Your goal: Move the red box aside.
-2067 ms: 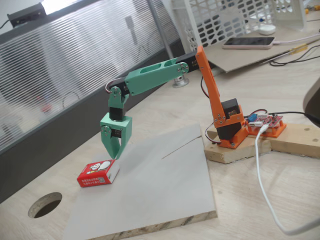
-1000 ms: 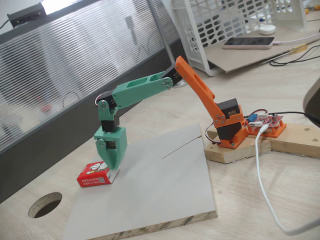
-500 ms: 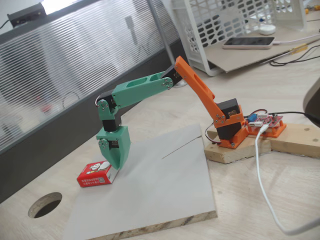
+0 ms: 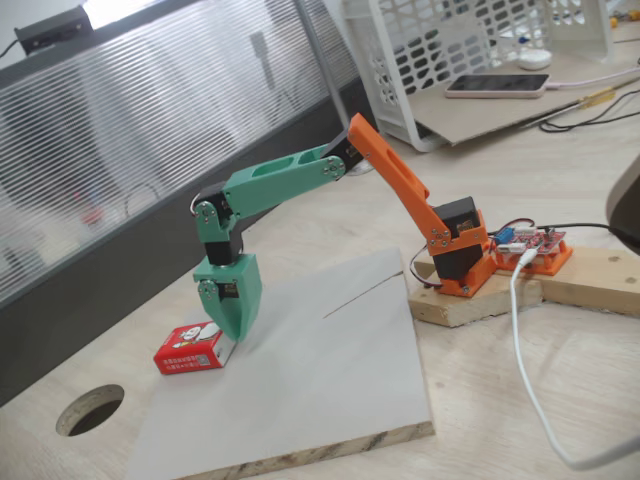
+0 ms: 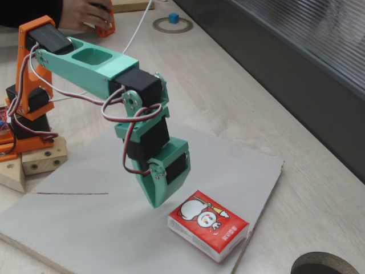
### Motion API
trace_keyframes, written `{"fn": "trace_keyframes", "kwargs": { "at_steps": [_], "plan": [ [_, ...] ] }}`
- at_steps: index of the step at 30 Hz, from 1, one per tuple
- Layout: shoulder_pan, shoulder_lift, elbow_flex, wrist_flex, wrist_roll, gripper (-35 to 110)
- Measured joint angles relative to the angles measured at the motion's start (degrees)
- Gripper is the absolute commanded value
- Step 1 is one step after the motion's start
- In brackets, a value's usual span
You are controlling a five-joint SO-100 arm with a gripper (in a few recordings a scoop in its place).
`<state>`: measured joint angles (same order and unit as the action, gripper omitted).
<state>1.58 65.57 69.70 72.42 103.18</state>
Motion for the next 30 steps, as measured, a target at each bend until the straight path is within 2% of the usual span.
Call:
{"fn": "trace_keyframes", "kwargs": {
  "at_steps": [23,25,26,27,30],
  "plan": [
    [-0.4,-9.8,-2.1,-0.4,-0.1,4],
    [-0.6,-10.4,-5.4,-4.1,0.3,4],
    [-0.6,-11.6,-8.5,-7.6,0.0,4],
    [-1.0,-15.8,-15.5,-16.6,0.0,4],
    [-1.2,-21.5,-20.5,-24.0,0.0,4]
  ]
}}
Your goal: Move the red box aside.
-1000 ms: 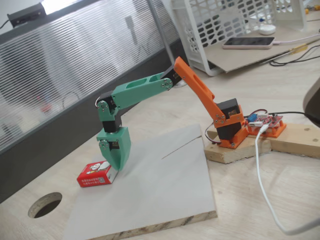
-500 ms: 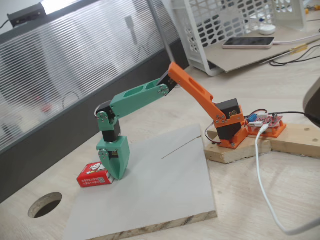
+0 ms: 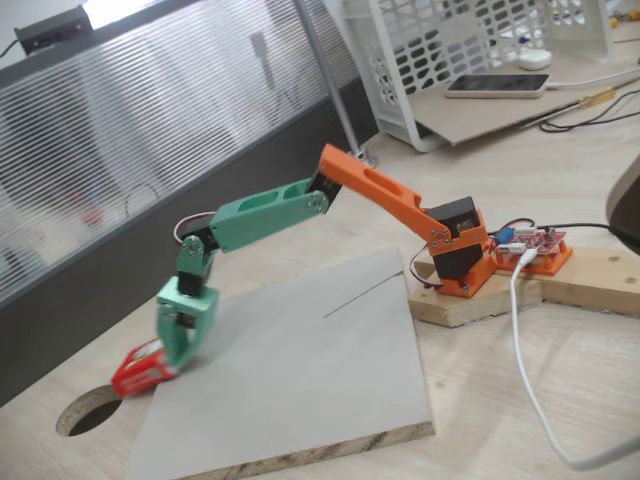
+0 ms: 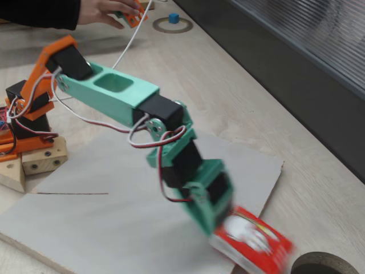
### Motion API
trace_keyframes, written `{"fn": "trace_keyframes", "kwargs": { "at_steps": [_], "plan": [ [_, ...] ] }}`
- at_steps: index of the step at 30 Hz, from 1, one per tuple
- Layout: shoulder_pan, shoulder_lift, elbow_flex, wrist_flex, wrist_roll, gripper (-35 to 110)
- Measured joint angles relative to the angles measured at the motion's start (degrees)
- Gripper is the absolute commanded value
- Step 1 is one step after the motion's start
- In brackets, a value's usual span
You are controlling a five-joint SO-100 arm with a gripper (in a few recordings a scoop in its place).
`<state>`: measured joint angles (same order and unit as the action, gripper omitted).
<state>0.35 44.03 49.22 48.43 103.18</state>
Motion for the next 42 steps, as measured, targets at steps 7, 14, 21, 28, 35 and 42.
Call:
{"fn": "trace_keyframes", "kwargs": {
  "at_steps": [7,14,21,28,35,42],
  "plan": [
    [0.4,-2.4,-2.3,-3.5,-0.1,4],
    [0.6,-2.4,-2.3,-3.4,-0.1,4],
    [0.6,-2.3,-2.9,7.8,-0.1,4],
    [0.4,4.5,-2.9,26.8,-0.1,4],
    [0.5,6.3,-2.9,37.9,-0.1,4],
    [0.6,6.4,-2.9,49.4,-0.1,4]
  ]
}}
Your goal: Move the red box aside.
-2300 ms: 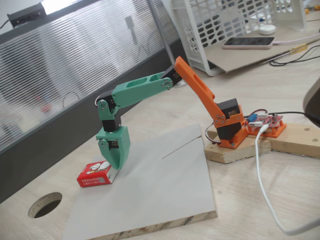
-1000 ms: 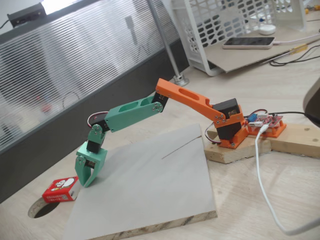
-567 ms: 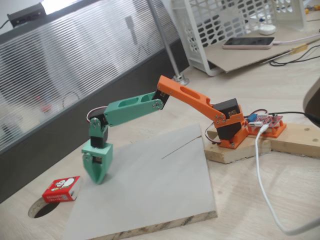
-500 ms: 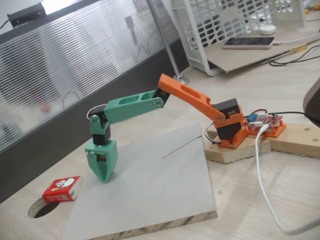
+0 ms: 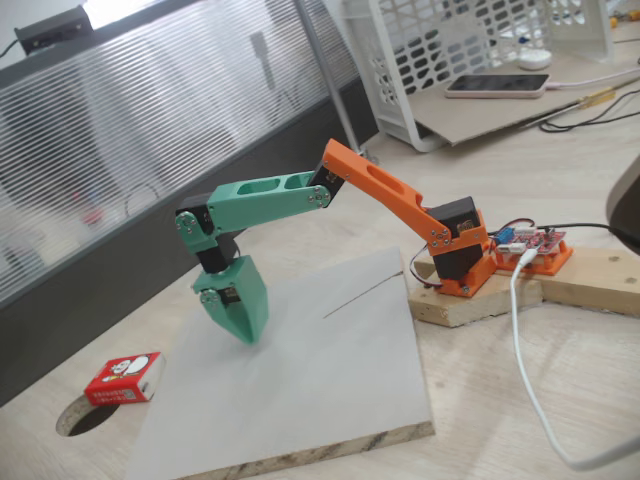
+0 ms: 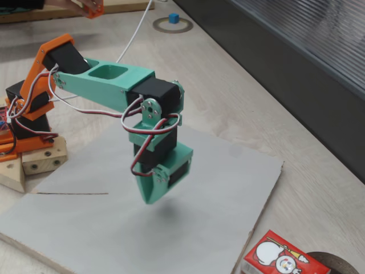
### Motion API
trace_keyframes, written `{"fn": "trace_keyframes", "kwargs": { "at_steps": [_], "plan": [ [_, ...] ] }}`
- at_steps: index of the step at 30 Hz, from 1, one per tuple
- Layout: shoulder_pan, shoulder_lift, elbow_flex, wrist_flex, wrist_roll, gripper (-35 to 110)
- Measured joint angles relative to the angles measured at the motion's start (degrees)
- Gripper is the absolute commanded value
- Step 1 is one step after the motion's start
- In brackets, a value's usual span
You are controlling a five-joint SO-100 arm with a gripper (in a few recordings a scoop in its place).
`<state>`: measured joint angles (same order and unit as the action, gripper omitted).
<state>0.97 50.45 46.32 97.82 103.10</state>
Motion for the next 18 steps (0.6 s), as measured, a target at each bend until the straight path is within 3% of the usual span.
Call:
{"fn": "trace_keyframes", "kwargs": {
  "at_steps": [6,18],
  "plan": [
    [0.0,5.6,0.0,7.0,0.0,4],
    [0.0,12.7,0.0,7.7,0.0,4]
  ]
}}
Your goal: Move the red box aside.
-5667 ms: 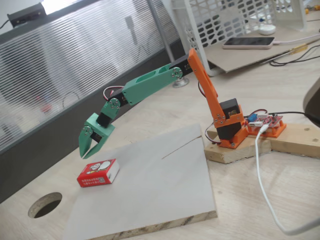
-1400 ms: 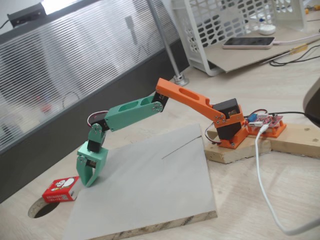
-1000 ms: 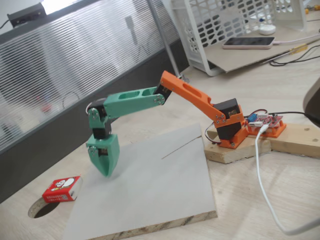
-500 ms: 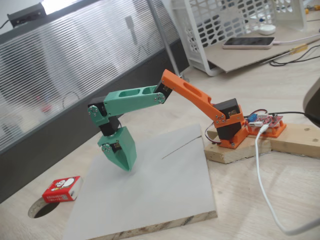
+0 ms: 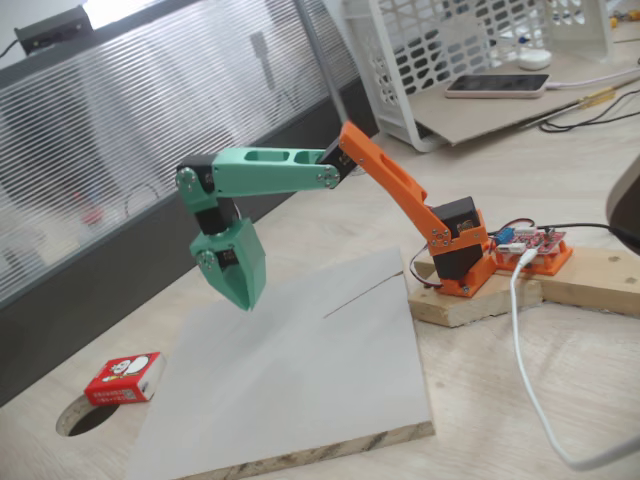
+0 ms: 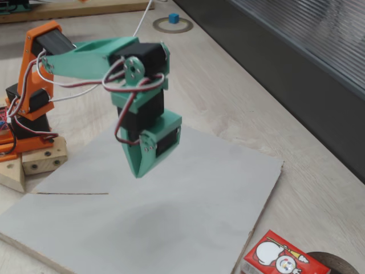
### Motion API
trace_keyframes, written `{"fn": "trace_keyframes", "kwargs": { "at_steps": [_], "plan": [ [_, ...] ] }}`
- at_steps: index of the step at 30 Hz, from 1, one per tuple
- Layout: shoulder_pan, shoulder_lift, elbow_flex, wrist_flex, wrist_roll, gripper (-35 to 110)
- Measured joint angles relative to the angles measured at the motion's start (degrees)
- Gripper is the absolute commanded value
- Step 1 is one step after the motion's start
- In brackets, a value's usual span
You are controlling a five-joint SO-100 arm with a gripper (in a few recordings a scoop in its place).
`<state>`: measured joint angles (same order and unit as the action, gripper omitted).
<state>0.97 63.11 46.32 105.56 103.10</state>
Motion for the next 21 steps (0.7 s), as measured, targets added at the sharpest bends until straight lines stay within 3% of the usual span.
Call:
{"fn": "trace_keyframes", "kwargs": {
  "at_steps": [5,21],
  "plan": [
    [0.0,7.6,4.0,0.4,0.0,4],
    [-0.1,27.9,39.7,-4.2,0.0,4]
  ]
}}
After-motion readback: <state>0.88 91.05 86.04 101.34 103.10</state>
